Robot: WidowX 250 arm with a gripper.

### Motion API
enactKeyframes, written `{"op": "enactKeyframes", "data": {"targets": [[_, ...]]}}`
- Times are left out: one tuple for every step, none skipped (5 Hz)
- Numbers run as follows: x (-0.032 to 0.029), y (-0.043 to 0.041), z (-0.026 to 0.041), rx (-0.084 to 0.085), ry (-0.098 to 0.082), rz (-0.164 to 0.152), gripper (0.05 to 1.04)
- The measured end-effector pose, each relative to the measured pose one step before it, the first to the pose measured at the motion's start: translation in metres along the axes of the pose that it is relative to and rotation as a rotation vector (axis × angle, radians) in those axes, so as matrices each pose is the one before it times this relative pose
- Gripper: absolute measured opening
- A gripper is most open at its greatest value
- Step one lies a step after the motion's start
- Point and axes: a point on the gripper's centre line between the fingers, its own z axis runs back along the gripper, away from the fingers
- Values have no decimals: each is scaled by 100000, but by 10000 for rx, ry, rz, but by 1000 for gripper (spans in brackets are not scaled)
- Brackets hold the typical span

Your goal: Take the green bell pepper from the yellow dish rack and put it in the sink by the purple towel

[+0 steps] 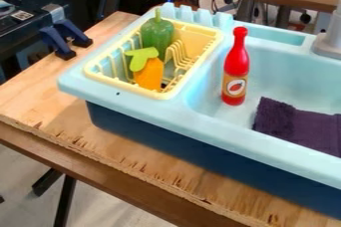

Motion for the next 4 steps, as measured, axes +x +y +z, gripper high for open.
{"op": "enactKeyframes", "data": {"targets": [[-27,343,-1296,57,388,81,1001],[758,2572,929,-381,-272,668,1001],[840,3275,1604,69,-501,841,1001],[320,2061,583,330,-135,214,1001]]}}
